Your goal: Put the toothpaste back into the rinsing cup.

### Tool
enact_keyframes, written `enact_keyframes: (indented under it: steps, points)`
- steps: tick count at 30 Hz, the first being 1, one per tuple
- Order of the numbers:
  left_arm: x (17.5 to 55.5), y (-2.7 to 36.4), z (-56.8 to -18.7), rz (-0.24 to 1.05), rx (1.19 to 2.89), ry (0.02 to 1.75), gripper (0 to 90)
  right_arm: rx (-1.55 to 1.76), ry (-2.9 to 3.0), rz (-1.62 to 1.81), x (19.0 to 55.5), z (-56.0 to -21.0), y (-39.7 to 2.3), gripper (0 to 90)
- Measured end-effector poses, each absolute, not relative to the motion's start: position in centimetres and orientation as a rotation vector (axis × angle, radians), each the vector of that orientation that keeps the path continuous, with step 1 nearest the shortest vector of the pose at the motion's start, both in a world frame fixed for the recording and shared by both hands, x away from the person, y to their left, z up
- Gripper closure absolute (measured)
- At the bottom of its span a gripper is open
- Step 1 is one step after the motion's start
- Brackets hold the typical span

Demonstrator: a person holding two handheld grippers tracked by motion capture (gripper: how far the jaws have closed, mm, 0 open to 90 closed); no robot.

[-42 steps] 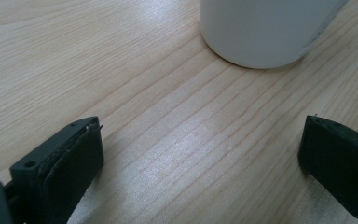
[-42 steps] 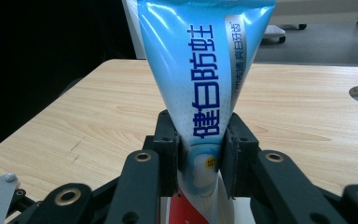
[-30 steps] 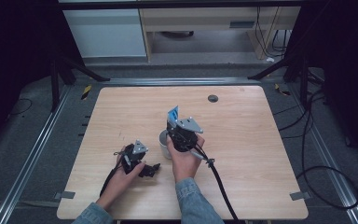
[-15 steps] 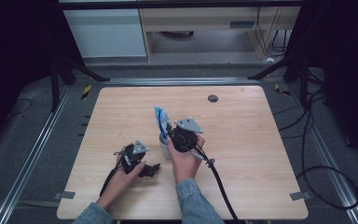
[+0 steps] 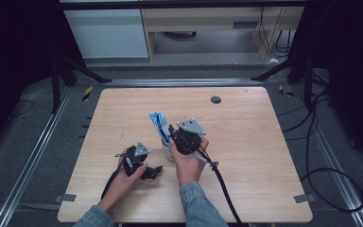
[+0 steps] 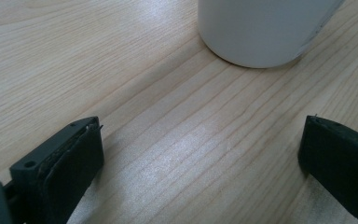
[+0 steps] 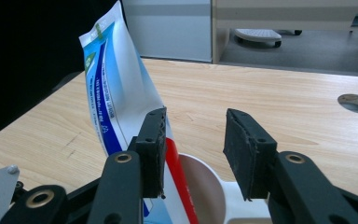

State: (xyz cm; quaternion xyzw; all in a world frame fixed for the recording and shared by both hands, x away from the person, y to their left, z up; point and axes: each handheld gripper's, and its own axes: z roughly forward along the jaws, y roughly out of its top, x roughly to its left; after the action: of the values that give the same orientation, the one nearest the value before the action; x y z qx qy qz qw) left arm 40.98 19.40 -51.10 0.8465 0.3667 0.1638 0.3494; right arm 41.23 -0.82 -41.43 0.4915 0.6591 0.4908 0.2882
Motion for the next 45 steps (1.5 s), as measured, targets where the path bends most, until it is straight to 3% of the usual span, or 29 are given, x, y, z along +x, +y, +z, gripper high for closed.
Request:
enact_keyframes:
  steps: [15, 37, 45]
  points:
    - [41.0, 19.4, -51.1, 0.424, 2.193, 0.95, 0.0, 1.254, 1.795, 1.207, 41.2, -40.5, -1.3, 48.6]
    - [41.0, 19.4, -51.1, 0.425, 2.197, 0.949, 0.0, 1.165, 1.882, 1.09, 41.7, -40.2, -2.9, 10.2]
    - [41.0, 19.3, -51.1, 0.424, 2.195, 0.95, 0.0, 1.14, 1.87, 1.068, 41.6, -39.6, -4.8, 8.2]
